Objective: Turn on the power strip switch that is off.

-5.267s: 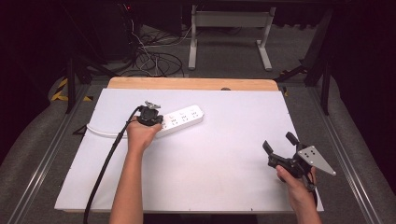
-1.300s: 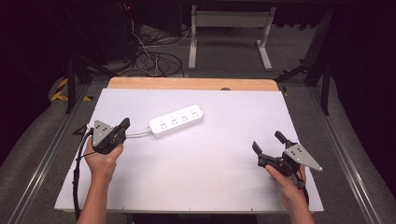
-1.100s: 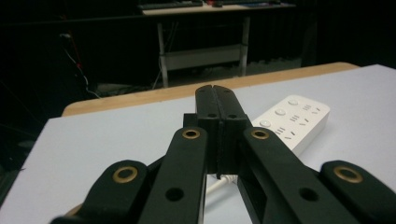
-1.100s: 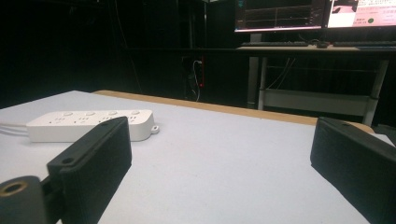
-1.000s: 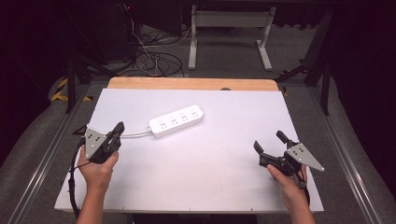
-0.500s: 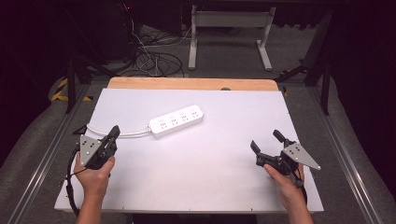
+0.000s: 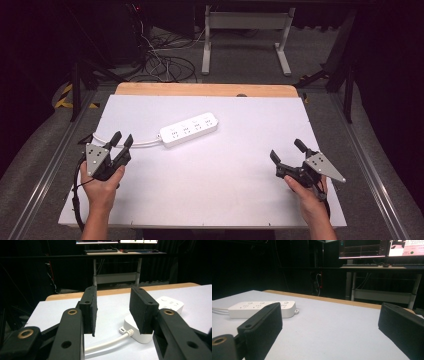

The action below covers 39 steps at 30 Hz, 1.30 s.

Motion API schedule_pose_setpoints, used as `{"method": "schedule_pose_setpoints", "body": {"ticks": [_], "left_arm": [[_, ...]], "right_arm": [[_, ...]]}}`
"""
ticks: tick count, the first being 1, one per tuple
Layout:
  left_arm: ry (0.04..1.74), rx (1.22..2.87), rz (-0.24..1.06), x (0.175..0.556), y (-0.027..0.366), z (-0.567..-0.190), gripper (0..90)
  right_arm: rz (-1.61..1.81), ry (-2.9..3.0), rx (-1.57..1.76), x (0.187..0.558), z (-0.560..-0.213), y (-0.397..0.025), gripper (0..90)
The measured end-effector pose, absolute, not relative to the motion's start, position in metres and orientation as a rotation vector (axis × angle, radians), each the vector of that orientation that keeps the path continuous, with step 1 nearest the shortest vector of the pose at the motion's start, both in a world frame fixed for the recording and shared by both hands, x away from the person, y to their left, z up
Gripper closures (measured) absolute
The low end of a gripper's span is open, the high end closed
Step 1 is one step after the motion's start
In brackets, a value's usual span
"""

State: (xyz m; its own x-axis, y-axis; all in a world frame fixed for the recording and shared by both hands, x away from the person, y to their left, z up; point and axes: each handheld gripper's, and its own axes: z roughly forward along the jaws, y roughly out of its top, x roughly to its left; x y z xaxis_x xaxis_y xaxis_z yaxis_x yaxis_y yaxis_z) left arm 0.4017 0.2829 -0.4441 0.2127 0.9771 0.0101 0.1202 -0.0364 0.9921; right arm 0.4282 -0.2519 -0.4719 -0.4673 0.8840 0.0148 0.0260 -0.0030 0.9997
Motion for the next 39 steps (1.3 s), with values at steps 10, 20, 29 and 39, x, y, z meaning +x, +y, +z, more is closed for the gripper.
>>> {"method": "schedule_pose_setpoints", "body": {"ticks": [10,20,29,39], "left_arm": [[1.138,1.393,1.083,0.4070,0.2785,-0.4483,10.9],[1.130,1.377,1.125,0.4083,0.2784,-0.4504,9.8],[1.141,1.369,1.112,0.4090,0.2795,-0.4509,8.4],[1.143,1.372,1.102,0.4089,0.2810,-0.4521,8.9]], "right_arm": [[1.559,1.568,0.968,0.4280,-0.4712,-0.2524,5.8],[1.560,1.567,0.965,0.4277,-0.4707,-0.2520,5.8],[1.562,1.560,0.966,0.4274,-0.4704,-0.2526,5.6],[1.560,1.560,0.969,0.4268,-0.4704,-0.2536,5.6]]}}
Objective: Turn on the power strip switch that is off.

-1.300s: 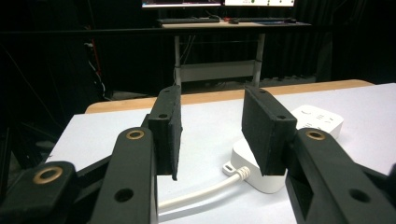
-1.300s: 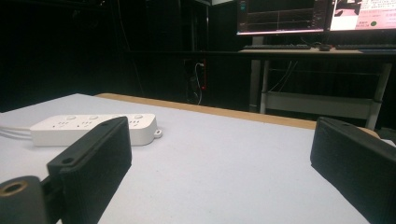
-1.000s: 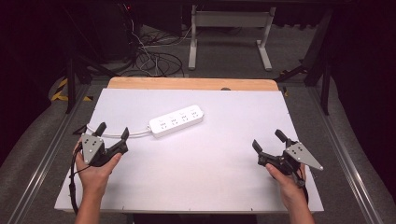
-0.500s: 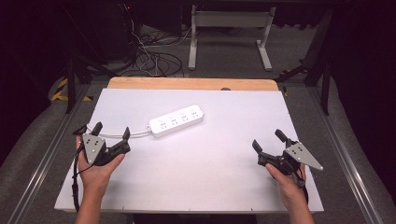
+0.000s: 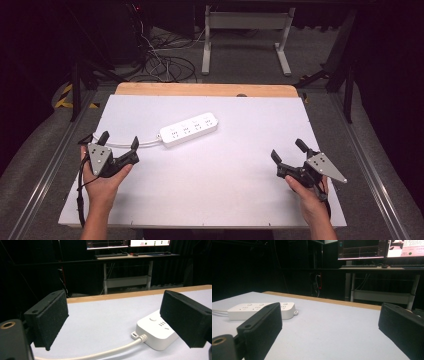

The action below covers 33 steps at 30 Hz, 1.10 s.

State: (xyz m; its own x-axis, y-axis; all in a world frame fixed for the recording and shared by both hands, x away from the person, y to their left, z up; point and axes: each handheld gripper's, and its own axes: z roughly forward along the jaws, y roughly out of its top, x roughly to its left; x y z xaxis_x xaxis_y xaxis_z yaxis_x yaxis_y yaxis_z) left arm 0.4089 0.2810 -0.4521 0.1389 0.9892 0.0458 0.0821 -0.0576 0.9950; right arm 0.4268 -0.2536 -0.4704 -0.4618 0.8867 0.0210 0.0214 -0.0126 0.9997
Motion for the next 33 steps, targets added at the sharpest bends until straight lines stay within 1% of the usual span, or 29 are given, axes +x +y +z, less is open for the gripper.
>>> {"method": "schedule_pose_setpoints", "body": {"ticks": [33], "left_arm": [[1.146,1.365,1.083,0.4071,0.2829,-0.4530,9.4]], "right_arm": [[1.567,1.551,0.961,0.4227,-0.4675,-0.2525,5.6]]}}
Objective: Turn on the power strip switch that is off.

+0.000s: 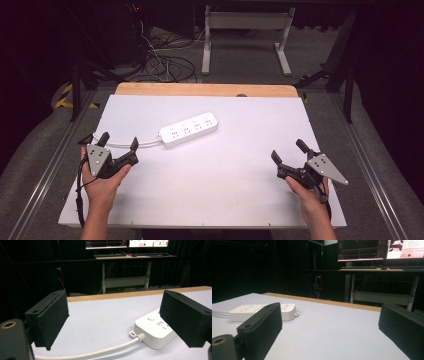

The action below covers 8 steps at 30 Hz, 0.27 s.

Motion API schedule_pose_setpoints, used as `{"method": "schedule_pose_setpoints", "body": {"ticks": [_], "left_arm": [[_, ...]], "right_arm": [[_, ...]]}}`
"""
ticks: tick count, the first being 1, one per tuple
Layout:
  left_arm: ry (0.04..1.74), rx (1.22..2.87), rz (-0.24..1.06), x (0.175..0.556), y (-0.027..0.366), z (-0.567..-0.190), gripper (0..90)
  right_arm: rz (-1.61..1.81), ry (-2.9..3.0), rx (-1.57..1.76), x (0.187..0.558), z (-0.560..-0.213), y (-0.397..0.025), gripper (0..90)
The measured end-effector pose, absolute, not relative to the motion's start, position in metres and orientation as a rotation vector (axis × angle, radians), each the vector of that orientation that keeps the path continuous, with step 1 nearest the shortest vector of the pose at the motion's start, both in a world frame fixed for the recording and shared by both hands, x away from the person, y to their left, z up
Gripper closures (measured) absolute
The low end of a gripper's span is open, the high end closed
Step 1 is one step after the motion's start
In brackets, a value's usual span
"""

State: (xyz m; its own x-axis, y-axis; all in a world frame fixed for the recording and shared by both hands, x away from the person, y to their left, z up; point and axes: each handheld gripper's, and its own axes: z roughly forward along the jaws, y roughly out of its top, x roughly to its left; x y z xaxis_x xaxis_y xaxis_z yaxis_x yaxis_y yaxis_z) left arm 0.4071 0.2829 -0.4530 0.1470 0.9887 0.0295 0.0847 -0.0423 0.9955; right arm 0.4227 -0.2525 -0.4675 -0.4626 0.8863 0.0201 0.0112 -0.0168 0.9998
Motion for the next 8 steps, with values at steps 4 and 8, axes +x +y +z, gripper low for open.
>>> {"method": "schedule_pose_setpoints", "body": {"ticks": [4,8], "left_arm": [[1.148,1.368,1.085,0.4070,0.2836,-0.4537,9.4],[1.152,1.361,1.083,0.4065,0.2846,-0.4540,9.5]], "right_arm": [[1.568,1.551,0.967,0.4239,-0.4679,-0.2525,5.6],[1.566,1.555,0.958,0.4247,-0.4678,-0.2514,5.6]]}}
